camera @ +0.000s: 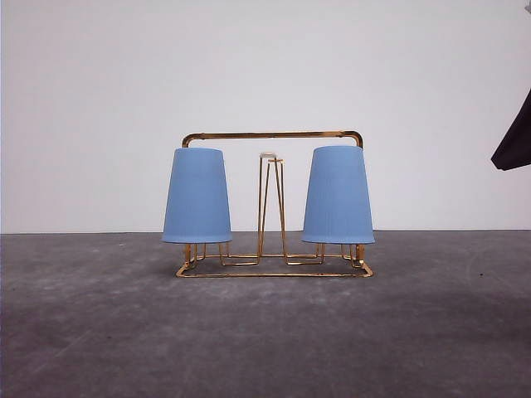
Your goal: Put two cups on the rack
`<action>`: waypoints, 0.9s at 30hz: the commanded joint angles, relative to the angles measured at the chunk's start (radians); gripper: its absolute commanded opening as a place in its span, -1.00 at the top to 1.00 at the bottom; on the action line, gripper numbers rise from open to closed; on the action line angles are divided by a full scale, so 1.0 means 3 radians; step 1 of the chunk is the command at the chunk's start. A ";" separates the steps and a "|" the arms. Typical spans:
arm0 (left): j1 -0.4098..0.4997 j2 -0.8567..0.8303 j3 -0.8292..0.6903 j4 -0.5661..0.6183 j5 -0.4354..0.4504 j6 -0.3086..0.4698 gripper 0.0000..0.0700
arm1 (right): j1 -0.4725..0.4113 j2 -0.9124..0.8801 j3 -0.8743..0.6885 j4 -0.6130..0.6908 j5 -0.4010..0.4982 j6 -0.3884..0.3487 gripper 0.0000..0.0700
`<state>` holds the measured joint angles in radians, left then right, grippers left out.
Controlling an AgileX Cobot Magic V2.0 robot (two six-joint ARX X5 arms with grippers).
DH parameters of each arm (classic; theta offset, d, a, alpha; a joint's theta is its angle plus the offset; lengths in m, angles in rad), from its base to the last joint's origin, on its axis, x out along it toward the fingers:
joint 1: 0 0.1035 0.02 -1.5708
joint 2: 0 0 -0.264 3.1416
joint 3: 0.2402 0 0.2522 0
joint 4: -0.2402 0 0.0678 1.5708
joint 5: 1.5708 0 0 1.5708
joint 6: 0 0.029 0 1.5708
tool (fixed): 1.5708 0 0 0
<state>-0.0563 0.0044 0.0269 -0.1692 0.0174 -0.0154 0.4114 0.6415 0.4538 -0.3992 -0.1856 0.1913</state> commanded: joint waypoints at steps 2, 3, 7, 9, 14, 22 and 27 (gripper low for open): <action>0.0000 0.0001 -0.0048 0.0033 -0.0009 0.0010 1.00 | 0.0017 0.0011 0.0033 0.0035 0.0009 0.0013 0.96; 0.0000 0.0001 -0.0048 0.0033 -0.0009 0.0010 1.00 | 0.0017 0.0011 0.0033 0.0035 0.0009 0.0013 0.96; 0.0000 0.0001 -0.0048 0.0032 -0.0010 0.0010 1.00 | 0.0017 0.0011 0.0033 0.0034 0.0010 0.0013 0.96; 0.0000 0.0001 -0.0048 0.0033 -0.0009 0.0009 1.00 | 0.0016 0.0011 0.0033 0.0040 0.0020 0.0004 0.96; 0.0000 0.0001 -0.0048 0.0033 -0.0009 0.0010 1.00 | -0.0020 -0.0055 0.0014 0.0071 0.0322 -0.0510 0.96; 0.0000 0.0001 -0.0048 0.0033 -0.0010 0.0009 1.00 | -0.0590 -0.0887 -0.0849 0.0847 0.0474 -0.0522 0.96; 0.0000 0.0001 -0.0048 0.0033 -0.0009 0.0010 1.00 | -0.0986 -0.1531 -0.1379 0.1150 0.0473 -0.0420 0.96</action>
<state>-0.0563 0.0044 0.0269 -0.1692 0.0174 -0.0154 0.1259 0.2040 0.0468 -0.0741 -0.0483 0.0478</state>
